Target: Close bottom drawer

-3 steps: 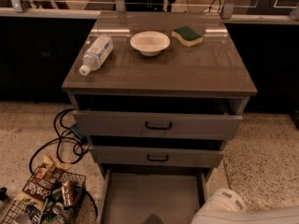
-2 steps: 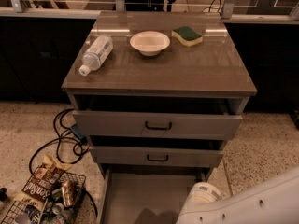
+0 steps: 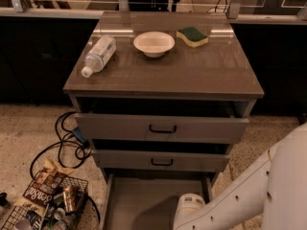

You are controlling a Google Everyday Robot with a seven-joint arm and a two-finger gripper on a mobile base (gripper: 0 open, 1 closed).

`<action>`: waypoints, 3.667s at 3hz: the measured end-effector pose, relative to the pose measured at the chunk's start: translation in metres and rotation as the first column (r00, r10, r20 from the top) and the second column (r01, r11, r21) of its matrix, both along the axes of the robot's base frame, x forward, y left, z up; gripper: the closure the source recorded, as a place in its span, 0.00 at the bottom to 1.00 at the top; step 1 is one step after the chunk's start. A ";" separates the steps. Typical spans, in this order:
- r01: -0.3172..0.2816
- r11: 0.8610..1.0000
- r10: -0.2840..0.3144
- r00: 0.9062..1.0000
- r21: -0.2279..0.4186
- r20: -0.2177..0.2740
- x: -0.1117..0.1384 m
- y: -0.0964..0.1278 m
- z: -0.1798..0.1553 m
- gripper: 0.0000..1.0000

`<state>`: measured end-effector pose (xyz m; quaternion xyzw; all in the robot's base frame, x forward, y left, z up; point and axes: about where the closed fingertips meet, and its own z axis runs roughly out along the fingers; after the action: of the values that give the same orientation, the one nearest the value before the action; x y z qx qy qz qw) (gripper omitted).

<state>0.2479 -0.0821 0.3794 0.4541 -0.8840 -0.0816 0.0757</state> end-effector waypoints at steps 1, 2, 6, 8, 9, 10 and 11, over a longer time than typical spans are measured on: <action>0.082 0.996 -0.081 0.996 0.020 -0.028 -0.010 0.013 -0.037 0.00; 0.200 0.979 -0.198 0.979 0.040 -0.055 -0.023 0.026 -0.076 0.00; 0.214 0.969 -0.213 0.977 0.128 -0.016 -0.039 0.028 -0.113 0.00; -0.005 0.981 0.000 1.000 0.195 0.022 -0.057 0.016 -0.134 0.00; -0.107 0.974 0.102 0.994 0.202 0.035 -0.047 0.022 -0.149 0.00; -0.107 0.974 0.102 0.994 0.202 0.035 -0.047 0.022 -0.149 0.00; -0.135 0.962 0.130 0.991 0.237 0.034 -0.038 0.027 -0.160 0.00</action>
Offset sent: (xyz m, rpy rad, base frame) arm -0.0376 0.0514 -0.1428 0.0681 0.0165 -0.3661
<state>0.2101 -0.0555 0.2199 0.5187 -0.8360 -0.1780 0.0178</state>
